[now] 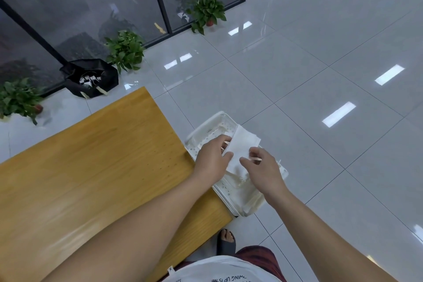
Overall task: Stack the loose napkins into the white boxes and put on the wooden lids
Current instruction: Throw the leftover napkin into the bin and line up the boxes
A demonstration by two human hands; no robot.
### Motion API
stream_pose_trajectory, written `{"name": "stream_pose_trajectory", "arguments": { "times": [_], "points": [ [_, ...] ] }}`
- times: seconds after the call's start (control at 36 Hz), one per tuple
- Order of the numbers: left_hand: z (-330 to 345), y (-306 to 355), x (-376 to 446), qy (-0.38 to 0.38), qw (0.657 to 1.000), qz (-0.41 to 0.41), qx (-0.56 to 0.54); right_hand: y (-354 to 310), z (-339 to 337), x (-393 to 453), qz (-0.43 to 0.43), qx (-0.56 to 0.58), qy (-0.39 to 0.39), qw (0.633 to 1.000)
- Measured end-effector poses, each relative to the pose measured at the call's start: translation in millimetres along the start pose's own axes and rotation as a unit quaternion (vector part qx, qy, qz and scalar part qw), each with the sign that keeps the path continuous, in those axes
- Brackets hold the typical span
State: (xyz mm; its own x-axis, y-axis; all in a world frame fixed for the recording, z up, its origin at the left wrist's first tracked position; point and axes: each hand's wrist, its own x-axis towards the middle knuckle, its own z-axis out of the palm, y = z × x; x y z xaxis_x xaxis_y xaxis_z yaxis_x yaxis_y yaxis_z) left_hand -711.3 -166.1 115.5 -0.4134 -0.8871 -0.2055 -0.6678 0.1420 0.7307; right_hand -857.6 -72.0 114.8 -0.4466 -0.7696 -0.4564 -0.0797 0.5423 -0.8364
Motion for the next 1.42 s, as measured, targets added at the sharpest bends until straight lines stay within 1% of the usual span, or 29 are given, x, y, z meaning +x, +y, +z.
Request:
{"name": "stream_pose_trajectory", "arguments": {
  "times": [0.06,0.19,0.36,0.44,0.53,0.58,0.69,0.78,0.94,1.03,1.14,1.22,1.31,1.42],
  "points": [
    [-1,0,-3,0.001,1.000,0.007,0.004,0,0,-1,0.000,0.003,-0.003,1.000],
    [0,-4,-9,0.011,0.999,0.003,-0.038,1,-3,-5,-0.001,0.027,0.000,1.000],
    [0,-7,-16,0.016,0.996,-0.014,-0.089,1,-5,-6,-0.030,0.037,0.035,0.998],
    [-3,-10,-19,0.027,0.997,-0.001,-0.071,1,-5,-8,-0.052,0.033,0.038,0.997],
    [-5,-11,-19,0.044,0.998,0.026,-0.022,3,-4,-9,-0.044,0.011,0.035,0.998],
    [-6,-9,-19,0.056,0.998,0.035,-0.013,4,-4,-9,-0.040,-0.013,0.038,0.998],
    [-8,-5,-24,0.038,0.997,0.029,-0.062,5,-6,-16,-0.049,-0.026,0.051,0.997],
    [-9,-3,-28,0.027,0.994,0.021,-0.103,4,-8,-20,-0.076,-0.003,0.064,0.995],
    [-16,2,-33,0.022,0.978,0.016,-0.208,-11,-5,-23,-0.131,0.073,0.030,0.988],
    [-19,7,-31,0.033,0.973,0.037,-0.223,-21,-1,-23,-0.156,0.103,0.040,0.982],
    [-19,10,-22,0.051,0.966,0.027,-0.254,-37,1,-25,-0.202,0.110,0.041,0.972],
    [-15,9,-16,0.047,0.968,0.019,-0.245,-40,4,-21,-0.205,0.098,0.024,0.973],
    [-11,9,-15,0.030,0.975,-0.020,-0.217,-33,8,-17,-0.192,0.063,-0.010,0.979],
    [-5,11,-16,0.023,0.967,-0.037,-0.249,-31,12,-16,-0.174,0.043,-0.024,0.984]
  ]
}}
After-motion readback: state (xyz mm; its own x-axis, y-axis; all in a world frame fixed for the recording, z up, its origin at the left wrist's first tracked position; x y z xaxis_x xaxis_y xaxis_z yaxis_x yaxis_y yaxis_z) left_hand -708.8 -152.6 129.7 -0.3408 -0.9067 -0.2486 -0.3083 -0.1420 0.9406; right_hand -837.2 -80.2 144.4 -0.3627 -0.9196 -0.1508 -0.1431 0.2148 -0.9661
